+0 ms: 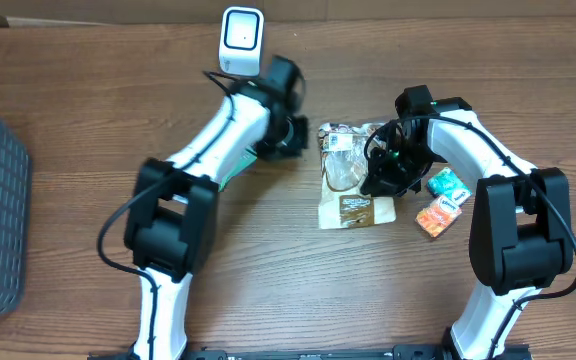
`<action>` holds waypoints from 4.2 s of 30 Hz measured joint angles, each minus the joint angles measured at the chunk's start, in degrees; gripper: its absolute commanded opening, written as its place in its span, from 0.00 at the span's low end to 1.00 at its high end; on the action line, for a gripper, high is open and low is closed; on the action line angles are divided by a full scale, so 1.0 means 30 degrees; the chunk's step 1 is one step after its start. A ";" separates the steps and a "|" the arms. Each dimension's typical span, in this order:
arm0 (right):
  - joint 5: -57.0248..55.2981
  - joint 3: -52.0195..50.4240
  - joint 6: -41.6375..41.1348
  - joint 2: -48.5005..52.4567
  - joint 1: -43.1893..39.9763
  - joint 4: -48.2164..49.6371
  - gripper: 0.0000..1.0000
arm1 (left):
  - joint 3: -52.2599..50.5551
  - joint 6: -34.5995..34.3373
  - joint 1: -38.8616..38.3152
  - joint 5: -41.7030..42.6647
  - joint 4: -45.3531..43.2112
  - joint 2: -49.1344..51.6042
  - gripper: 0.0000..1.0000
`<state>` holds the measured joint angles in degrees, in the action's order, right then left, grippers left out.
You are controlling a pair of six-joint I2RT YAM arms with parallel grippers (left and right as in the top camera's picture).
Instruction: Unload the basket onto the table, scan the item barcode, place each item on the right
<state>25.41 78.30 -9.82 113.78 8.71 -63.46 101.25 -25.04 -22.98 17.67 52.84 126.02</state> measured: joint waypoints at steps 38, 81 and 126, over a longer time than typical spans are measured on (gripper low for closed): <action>0.3038 -0.6003 0.3184 -0.2288 -0.2550 1.0302 0.83 | 1.2888 1.0003 1.1752 0.0495 1.3508 0.0036 0.79; 0.5253 -0.1275 0.2783 -0.0554 -0.0408 0.5406 0.04 | 1.2888 0.9967 1.1635 0.0015 1.2750 0.0036 1.00; -0.1727 -0.1151 0.1836 -0.2055 0.3432 0.5289 0.04 | 1.2888 0.9967 1.1635 0.0015 1.2553 0.0036 1.00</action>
<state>20.23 74.85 -4.32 107.61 19.00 -47.59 139.92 4.86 11.92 17.72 90.50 126.13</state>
